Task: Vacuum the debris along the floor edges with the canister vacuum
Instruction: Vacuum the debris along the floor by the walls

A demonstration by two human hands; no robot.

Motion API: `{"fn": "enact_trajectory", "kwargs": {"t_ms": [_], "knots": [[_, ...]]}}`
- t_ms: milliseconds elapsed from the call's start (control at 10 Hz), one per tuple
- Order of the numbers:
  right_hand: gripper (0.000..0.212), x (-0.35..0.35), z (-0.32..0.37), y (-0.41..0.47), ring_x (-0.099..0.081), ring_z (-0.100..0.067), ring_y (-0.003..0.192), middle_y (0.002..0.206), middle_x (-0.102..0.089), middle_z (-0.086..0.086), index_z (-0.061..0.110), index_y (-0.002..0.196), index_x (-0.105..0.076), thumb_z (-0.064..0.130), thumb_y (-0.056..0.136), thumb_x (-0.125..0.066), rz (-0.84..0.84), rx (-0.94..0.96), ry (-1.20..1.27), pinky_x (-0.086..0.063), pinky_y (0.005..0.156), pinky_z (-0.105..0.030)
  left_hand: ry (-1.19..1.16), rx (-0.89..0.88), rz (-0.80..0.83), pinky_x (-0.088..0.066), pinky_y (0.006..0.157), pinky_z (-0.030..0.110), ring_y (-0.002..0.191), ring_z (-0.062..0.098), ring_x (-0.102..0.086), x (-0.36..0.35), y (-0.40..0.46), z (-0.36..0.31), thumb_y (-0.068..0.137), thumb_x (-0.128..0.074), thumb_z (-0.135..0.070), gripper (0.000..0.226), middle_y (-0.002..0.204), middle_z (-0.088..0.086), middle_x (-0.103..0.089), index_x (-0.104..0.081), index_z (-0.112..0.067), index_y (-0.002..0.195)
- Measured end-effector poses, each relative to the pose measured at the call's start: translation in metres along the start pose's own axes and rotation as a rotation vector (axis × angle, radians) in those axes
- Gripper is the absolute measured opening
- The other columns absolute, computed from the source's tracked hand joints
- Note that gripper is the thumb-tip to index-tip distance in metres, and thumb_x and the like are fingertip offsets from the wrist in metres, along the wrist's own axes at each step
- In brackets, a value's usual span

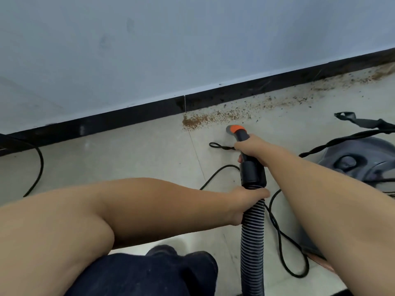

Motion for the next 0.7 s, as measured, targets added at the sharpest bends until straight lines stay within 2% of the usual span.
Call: {"fn": "enact_trajectory", "kwargs": {"t_ms": [100,200,300,400,600,700], "knots": [[0.040,0.020,-0.008,0.008,-0.060,-0.025,0.056,0.089,-0.059,-0.020,0.007,0.129,-0.037,0.011,0.092,-0.051,-0.044,-0.006,0.000,-0.053,0.059,-0.035,-0.050,-0.062,0.036,-0.054,0.062,0.025,0.064,0.014,-0.061,-0.012,0.012,-0.005,0.092,-0.062,-0.031,0.021,0.078,0.003,-0.061,-0.056,-0.012,0.084],[0.038,0.040,-0.016,0.017,-0.060,-0.024,0.054,0.084,-0.060,-0.019,0.008,0.126,-0.040,0.012,0.089,-0.051,-0.079,-0.016,0.002,-0.053,0.060,-0.034,-0.089,-0.027,0.117,-0.052,0.060,0.023,0.062,0.013,-0.061,-0.026,0.027,-0.011,0.093,-0.060,-0.034,0.024,0.076,0.004,-0.061,-0.056,-0.012,0.083],[0.038,0.056,-0.019,0.028,-0.059,-0.023,0.050,0.074,-0.060,-0.018,0.007,0.125,-0.040,0.012,0.089,-0.052,-0.119,-0.018,0.013,-0.050,0.054,-0.030,-0.076,-0.015,0.175,-0.052,0.061,0.022,0.061,0.010,-0.062,-0.031,0.036,-0.018,0.094,-0.058,-0.032,0.021,0.076,0.002,-0.063,-0.056,-0.013,0.086],[0.038,0.067,-0.019,0.038,-0.058,-0.021,0.046,0.071,-0.059,-0.017,0.005,0.126,-0.040,0.012,0.091,-0.052,-0.162,-0.015,0.028,-0.047,0.048,-0.026,-0.157,0.046,0.196,-0.051,0.055,0.024,0.055,0.014,-0.058,-0.035,0.037,-0.032,0.090,-0.062,-0.020,0.012,0.066,0.003,-0.060,-0.054,-0.012,0.085],[0.036,0.076,-0.011,0.048,-0.059,-0.021,0.050,0.066,-0.061,-0.015,0.006,0.126,-0.040,0.012,0.092,-0.052,-0.162,-0.025,0.062,-0.047,0.050,-0.029,-0.187,0.042,0.133,-0.048,0.044,0.019,0.050,0.014,-0.054,-0.035,0.042,-0.047,0.090,-0.063,-0.019,0.014,0.065,0.004,-0.056,-0.052,-0.010,0.089],[0.038,0.065,-0.009,0.044,-0.058,-0.022,0.049,0.068,-0.060,-0.014,0.008,0.126,-0.039,0.012,0.091,-0.052,-0.134,-0.004,0.047,-0.048,0.049,-0.029,-0.210,0.040,0.112,-0.046,0.042,0.017,0.046,0.012,-0.052,-0.034,0.037,-0.040,0.090,-0.062,-0.021,0.017,0.063,0.004,-0.056,-0.051,-0.012,0.081]]}}
Point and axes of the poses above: each hand's wrist, its own y-axis towards the middle knuckle, its own x-axis out of the back of the hand, z = x × y, the point moved 3 cm from there along y, towards the middle knuckle
